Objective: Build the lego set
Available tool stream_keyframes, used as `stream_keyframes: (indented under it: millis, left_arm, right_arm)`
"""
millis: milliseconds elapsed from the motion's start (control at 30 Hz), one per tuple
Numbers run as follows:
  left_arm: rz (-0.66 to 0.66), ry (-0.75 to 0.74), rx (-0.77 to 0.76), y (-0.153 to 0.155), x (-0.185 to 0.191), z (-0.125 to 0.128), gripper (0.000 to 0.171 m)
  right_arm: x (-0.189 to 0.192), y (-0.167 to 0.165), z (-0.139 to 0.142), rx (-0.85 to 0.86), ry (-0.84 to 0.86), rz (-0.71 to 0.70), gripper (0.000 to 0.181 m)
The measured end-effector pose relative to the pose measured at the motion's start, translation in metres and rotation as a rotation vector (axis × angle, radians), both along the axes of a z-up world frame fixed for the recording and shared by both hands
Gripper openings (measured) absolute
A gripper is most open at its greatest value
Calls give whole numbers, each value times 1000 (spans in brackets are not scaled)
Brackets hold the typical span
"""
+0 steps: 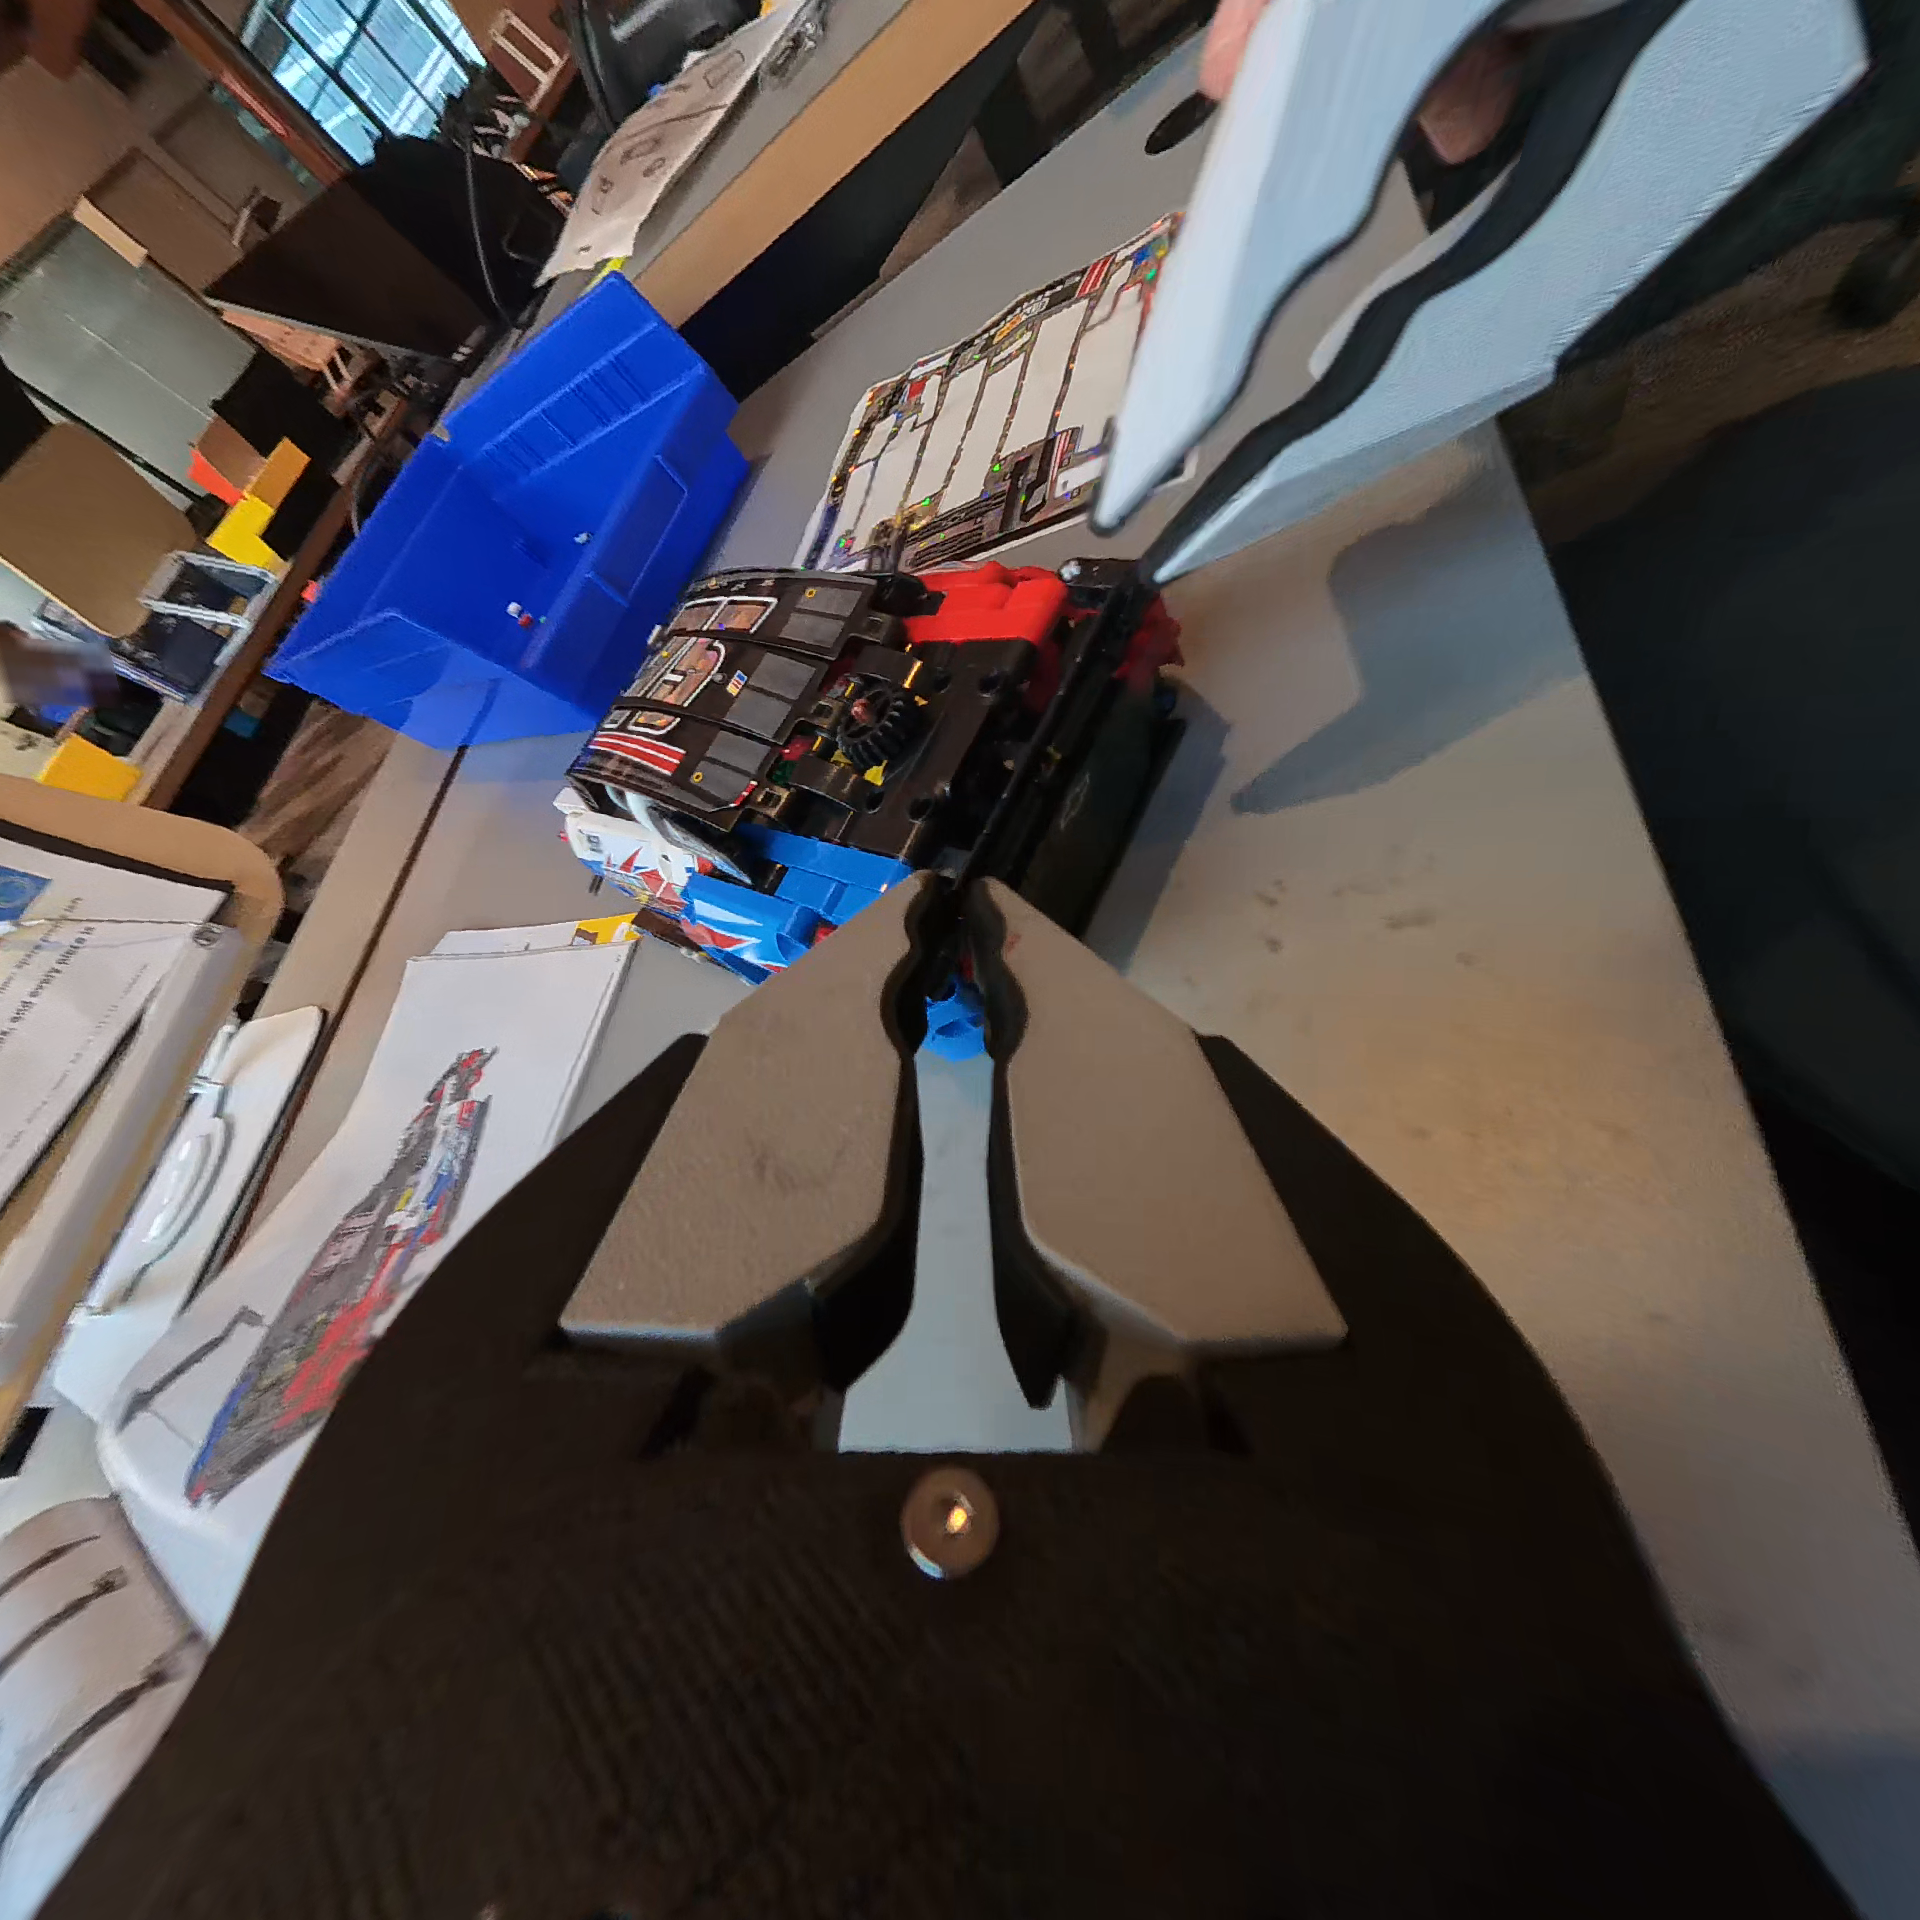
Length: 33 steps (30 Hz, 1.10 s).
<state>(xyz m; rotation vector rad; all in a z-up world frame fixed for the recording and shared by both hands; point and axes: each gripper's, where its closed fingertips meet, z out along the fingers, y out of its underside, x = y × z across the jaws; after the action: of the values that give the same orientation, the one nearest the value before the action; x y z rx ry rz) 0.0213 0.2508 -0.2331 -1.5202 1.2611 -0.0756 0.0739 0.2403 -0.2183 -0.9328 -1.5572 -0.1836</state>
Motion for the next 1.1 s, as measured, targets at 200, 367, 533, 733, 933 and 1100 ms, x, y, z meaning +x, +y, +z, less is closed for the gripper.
stream_keyframes:
  millis: [200,367,533,733,933,1100]
  left_arm:
    - [-27,-21,-104,3,4,-7,9]
    - [-58,-66,-175,3,2,-1,0]
    - [-59,-50,-137,3,2,2,0]
    - [-70,-99,-120,0,-1,9,0]
    - [-61,-116,-95,0,-3,10,0]
    - [-53,-129,-80,0,-5,13,0]
  right_arm:
    - [-2,7,-12,-214,15,20,0]
    - [-4,8,-11,-312,27,18,0]
    - [-4,9,8,-285,107,26,0]
    - [-4,13,-7,-371,73,-8,21]
    - [-7,8,-6,-270,21,9,7]
    - [-8,7,-2,-188,16,1,7]
